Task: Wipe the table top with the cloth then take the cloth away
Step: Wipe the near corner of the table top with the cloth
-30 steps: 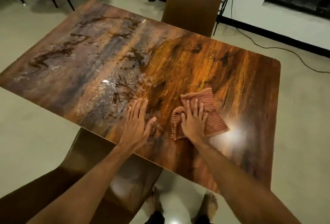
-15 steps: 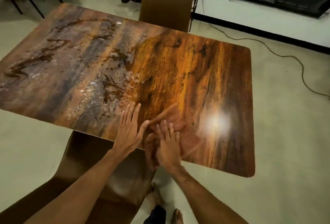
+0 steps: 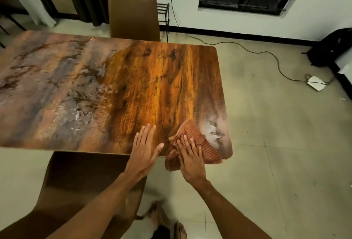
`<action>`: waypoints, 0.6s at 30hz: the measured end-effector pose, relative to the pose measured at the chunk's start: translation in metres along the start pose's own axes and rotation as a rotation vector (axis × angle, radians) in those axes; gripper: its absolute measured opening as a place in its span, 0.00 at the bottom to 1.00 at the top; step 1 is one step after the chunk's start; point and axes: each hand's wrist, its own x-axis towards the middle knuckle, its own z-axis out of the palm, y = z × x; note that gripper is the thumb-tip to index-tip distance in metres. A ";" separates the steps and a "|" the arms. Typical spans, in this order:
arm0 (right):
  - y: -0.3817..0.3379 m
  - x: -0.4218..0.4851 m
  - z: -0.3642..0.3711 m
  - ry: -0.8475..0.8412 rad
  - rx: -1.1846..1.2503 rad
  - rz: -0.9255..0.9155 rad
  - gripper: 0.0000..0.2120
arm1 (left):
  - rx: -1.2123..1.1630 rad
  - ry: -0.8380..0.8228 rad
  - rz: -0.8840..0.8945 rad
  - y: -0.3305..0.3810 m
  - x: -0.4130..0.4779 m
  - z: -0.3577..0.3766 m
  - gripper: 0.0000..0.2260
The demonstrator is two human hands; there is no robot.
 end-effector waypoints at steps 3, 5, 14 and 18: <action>0.043 0.001 -0.018 0.004 -0.016 0.063 0.26 | 0.004 -0.020 0.016 0.015 0.001 0.006 0.32; 0.070 0.010 -0.035 0.030 0.046 0.264 0.26 | -0.003 -0.010 0.033 0.017 0.006 0.007 0.32; 0.060 0.021 -0.025 -0.043 0.074 0.235 0.27 | -0.004 -0.049 0.061 0.009 0.072 0.016 0.32; 0.092 0.125 -0.060 -0.067 0.081 0.283 0.27 | -0.019 -0.054 0.080 -0.005 0.110 0.020 0.31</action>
